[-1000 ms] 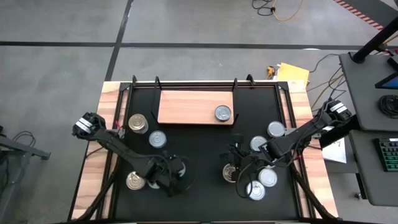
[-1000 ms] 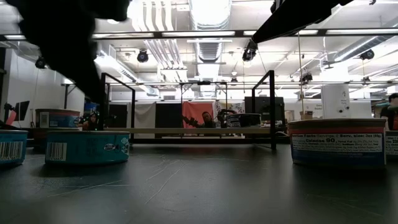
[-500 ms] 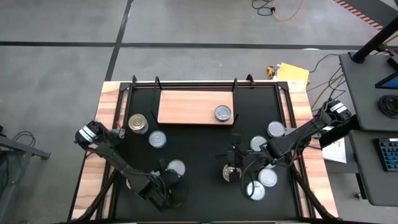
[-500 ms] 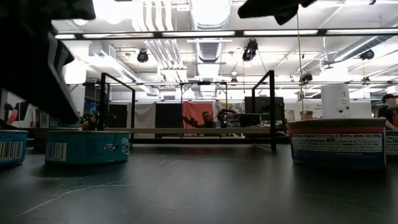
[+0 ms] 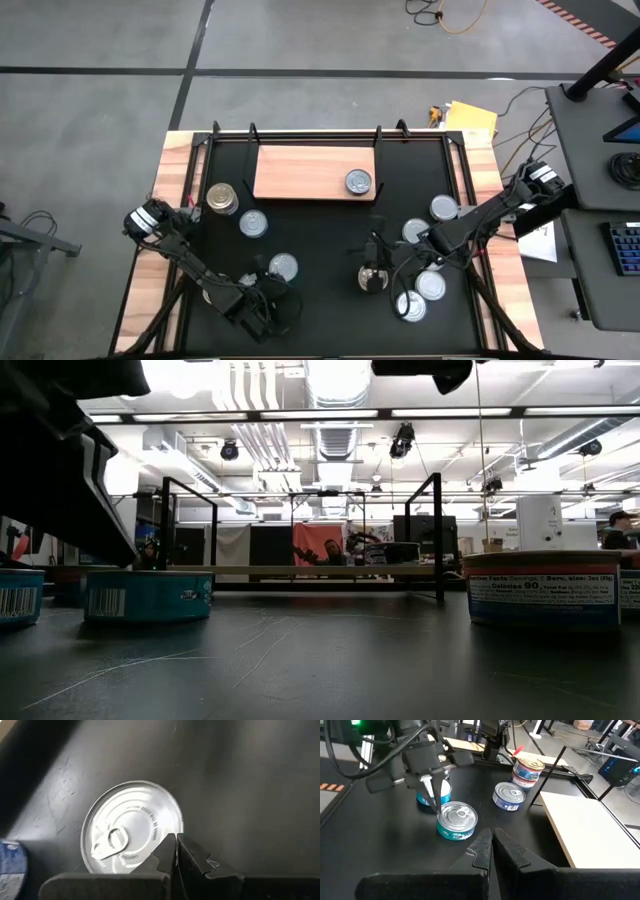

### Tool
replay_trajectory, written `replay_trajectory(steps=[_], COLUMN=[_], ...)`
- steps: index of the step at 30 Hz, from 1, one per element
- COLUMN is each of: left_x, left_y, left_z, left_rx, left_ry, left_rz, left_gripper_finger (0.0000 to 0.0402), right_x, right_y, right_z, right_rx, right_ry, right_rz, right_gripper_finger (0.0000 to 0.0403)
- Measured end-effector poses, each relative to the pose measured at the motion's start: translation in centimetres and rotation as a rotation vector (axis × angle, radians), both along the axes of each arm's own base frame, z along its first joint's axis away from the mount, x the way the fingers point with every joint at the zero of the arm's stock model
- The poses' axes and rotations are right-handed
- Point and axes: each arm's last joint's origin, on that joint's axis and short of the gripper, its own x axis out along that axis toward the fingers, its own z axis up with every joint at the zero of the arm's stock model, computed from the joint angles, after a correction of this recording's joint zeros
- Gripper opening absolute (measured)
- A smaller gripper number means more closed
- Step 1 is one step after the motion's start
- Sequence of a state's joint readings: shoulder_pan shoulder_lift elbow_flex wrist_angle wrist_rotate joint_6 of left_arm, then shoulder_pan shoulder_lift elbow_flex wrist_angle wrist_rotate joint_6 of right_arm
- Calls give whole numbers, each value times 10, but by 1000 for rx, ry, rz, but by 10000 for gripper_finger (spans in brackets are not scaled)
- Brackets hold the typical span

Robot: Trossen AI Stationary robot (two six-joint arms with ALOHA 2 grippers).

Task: Stack canned seafood by type on shelf
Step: Put the green tuna can on the shelf

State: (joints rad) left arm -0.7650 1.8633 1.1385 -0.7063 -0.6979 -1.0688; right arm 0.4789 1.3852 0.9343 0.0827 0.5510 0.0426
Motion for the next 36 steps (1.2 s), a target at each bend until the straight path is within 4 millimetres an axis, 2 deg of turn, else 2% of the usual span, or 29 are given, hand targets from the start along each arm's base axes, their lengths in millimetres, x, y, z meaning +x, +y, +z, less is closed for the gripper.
replay_trajectory(steps=[5,10,17,21,25,32,36], left_x=[-4,-10,-20,-21,-22,-30,-31], left_y=[2,-4,-14,-14,-11,-4,-4], left_z=[-1,-1,0,2,-1,-16,-17], left_rx=[11,10,47,113,130,96,75], left_ry=[16,15,-32,-117,-116,-106,-85], left_rz=[32,6,-25,-14,-11,32,29], left_gripper_finger=[0,0,0,0,0,0,0], right_x=[12,25,48,64,78,93,96], right_y=[6,9,10,12,14,16,13], right_z=[-14,-25,-28,-30,-31,-35,-37], right_rx=[-19,-10,38,47,29,11,29], right_ry=[-11,-50,-42,-36,-29,30,36], right_rz=[10,7,33,49,43,30,13], right_gripper_finger=[9,9,9,9,9,9,9])
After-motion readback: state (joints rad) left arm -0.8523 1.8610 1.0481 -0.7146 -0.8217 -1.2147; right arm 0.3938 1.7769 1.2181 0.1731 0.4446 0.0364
